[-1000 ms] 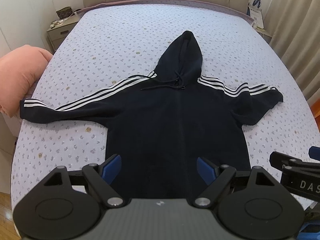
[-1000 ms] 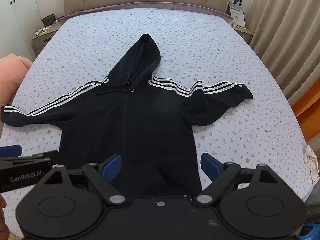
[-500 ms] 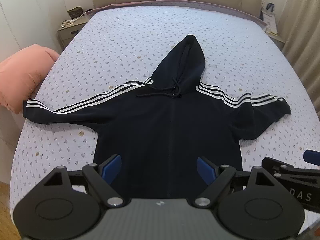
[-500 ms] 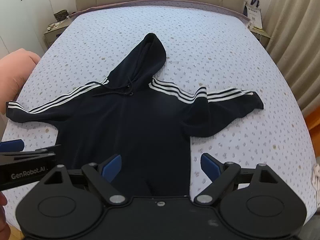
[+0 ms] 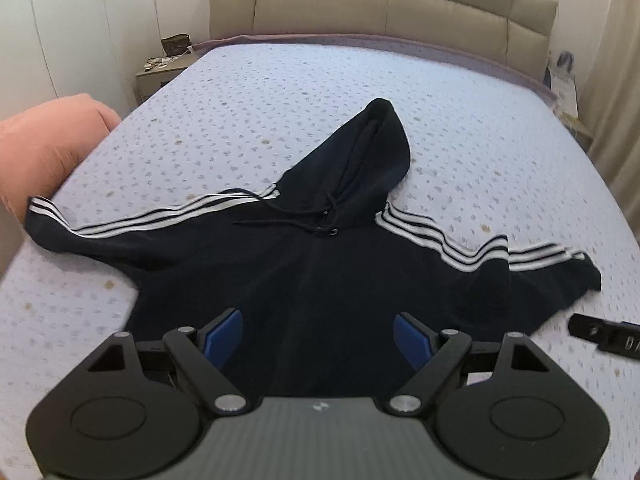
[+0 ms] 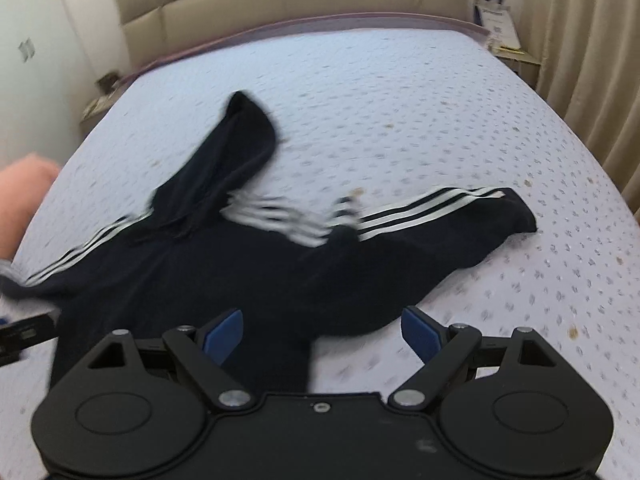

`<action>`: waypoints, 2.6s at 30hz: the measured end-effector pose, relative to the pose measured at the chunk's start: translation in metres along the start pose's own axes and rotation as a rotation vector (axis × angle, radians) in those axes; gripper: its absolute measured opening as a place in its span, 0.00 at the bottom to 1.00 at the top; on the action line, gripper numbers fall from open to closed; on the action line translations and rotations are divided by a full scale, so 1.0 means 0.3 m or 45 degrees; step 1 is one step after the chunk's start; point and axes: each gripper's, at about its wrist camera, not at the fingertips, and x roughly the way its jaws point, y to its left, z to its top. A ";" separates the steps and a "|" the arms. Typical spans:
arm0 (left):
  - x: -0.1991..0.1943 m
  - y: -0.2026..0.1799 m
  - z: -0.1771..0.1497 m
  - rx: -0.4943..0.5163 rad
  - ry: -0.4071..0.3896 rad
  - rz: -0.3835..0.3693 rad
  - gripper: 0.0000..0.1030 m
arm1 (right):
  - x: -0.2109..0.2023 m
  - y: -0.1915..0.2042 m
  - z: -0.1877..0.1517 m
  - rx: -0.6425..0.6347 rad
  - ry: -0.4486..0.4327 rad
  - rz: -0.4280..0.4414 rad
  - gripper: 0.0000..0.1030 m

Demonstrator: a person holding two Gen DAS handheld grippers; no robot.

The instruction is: Fold large clothes

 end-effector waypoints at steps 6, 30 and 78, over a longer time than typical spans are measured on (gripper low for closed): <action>0.202 -0.075 -0.059 -0.005 -0.025 -0.031 0.82 | 0.309 -0.424 0.076 0.219 -0.125 -0.035 0.91; 0.460 -0.193 -0.155 0.021 0.069 -0.033 0.82 | 0.770 -1.082 0.203 1.042 -0.223 0.085 0.14; 0.721 0.985 0.082 -0.222 0.040 -0.336 0.73 | 0.554 0.880 -0.139 -0.109 -0.116 -0.033 0.23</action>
